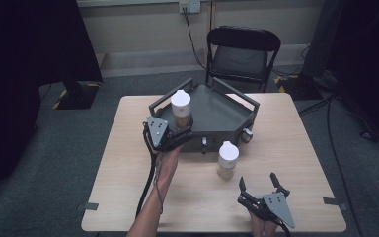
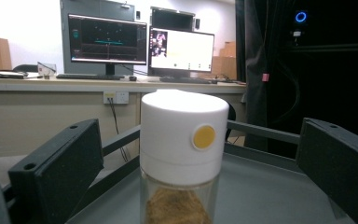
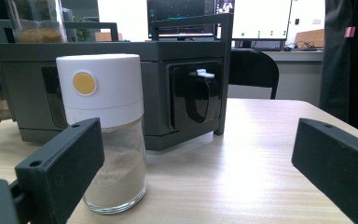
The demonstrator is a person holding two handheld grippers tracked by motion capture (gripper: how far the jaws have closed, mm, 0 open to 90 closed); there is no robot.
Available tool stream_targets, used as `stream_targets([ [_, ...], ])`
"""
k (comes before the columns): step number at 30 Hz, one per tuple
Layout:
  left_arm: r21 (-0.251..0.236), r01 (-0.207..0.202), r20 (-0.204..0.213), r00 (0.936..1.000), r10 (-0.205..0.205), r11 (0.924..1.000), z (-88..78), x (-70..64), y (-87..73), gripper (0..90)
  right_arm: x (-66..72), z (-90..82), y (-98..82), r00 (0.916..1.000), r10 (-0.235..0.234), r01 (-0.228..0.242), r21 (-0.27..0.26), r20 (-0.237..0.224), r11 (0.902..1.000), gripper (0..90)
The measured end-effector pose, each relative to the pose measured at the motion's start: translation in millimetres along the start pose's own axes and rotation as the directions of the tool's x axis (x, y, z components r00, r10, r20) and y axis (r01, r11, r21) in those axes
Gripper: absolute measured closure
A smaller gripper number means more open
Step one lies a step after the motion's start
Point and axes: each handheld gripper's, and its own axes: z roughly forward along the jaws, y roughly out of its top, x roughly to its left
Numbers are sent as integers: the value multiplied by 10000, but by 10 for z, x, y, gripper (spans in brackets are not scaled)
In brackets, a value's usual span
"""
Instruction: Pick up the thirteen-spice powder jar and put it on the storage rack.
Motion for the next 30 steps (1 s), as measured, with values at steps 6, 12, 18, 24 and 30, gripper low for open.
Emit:
stream_targets([
  [6,-5,108,-7,9999,-108,9999,-152,3,-56,0,4,-2,-5,10000,7,-7,-27,12,10000,6],
  [12,-66,-114,-148,9998,113,9999,-362,-4,-204,0,8,-2,-6,10000,2,-2,-35,27,10000,7],
  [18,39,137,-258,9996,-136,9999,-478,12,-265,0,10,-1,-5,10000,7,-7,-28,44,10000,7],
  [24,-58,93,-352,9993,-95,9999,-559,-11,-286,0,12,-2,-6,10000,9,-9,-34,53,10000,7],
  [30,-29,78,-467,9989,-79,10000,-657,-26,-319,1,13,-2,-6,10000,10,-10,-36,61,10000,7],
])
